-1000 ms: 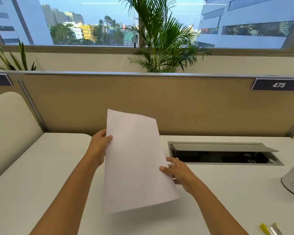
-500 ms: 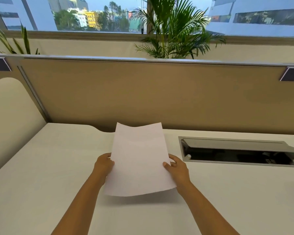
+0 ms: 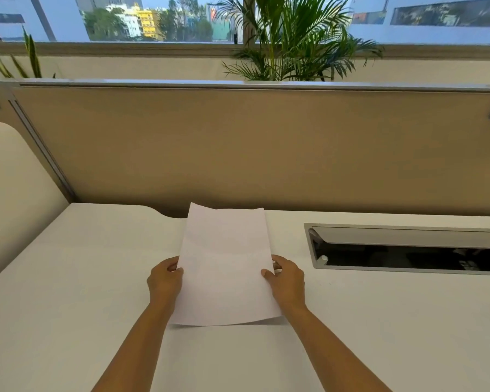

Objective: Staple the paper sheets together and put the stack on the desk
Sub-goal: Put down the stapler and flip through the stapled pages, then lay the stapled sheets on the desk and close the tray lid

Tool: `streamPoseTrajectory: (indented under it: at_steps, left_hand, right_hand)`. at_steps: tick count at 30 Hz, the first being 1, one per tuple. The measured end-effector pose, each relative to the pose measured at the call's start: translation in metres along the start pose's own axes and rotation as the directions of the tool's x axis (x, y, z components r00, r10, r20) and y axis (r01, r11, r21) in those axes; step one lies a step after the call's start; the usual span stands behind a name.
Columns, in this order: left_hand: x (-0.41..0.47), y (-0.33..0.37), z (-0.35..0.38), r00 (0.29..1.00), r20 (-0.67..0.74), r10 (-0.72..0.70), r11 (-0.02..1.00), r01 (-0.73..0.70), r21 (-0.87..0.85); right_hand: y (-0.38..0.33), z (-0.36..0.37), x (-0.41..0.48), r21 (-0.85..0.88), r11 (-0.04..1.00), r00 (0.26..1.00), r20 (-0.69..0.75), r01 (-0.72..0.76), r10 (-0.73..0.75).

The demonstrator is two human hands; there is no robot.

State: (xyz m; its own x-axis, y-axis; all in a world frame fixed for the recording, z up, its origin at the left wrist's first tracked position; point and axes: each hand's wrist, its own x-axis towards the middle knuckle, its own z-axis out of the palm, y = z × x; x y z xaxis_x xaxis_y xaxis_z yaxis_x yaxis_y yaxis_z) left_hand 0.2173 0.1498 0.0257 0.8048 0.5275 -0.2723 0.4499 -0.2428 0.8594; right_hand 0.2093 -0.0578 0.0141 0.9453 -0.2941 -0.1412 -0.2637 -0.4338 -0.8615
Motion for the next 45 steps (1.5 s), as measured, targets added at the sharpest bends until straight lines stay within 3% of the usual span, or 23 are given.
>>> streamPoseTrajectory:
  at_steps: [13, 19, 23, 27, 33, 39, 42, 45]
  left_hand:
    - [0.01, -0.015, 0.005, 0.991, -0.095, 0.096, 0.995, -0.095, 0.017]
    - [0.018, -0.024, 0.008, 0.989, -0.116, 0.095, 0.995, -0.096, -0.001]
    - [0.018, -0.028, 0.009, 0.978, -0.123, 0.17, 0.985, -0.165, 0.046]
    - [0.009, -0.032, 0.01, 0.954, -0.124, 0.274, 0.958, -0.26, 0.118]
    - [-0.033, -0.059, 0.021, 0.871, 0.008, 0.491, 0.827, -0.469, 0.308]
    - [-0.089, -0.076, 0.05, 0.742, 0.272, 0.613, 0.623, -0.665, 0.411]
    - [-0.11, -0.074, 0.065, 0.713, 0.322, 0.623, 0.594, -0.699, 0.399]
    - [-0.119, -0.074, 0.074, 0.708, 0.348, 0.615, 0.584, -0.705, 0.402]
  right_hand:
    - [0.008, 0.008, 0.003, -0.194, 0.978, 0.997, 0.023, 0.072, -0.069]
    - [0.012, 0.014, 0.007, -0.201, 0.978, 0.998, 0.011, 0.061, -0.061]
    - [0.012, 0.015, 0.007, -0.211, 0.974, 0.996, 0.028, 0.087, -0.083]
    - [0.008, 0.0, 0.005, -0.079, 0.986, 0.987, -0.053, 0.15, -0.155]
    - [0.023, -0.053, -0.003, -0.015, 0.983, 0.956, -0.23, 0.185, -0.184]
    - [0.063, -0.101, -0.016, -0.207, 0.971, 0.95, -0.258, 0.123, -0.175]
    - [0.078, -0.113, -0.02, -0.261, 0.963, 0.971, -0.204, 0.066, -0.122]
    - [0.087, -0.115, -0.02, -0.377, 0.922, 0.992, -0.046, 0.093, -0.119]
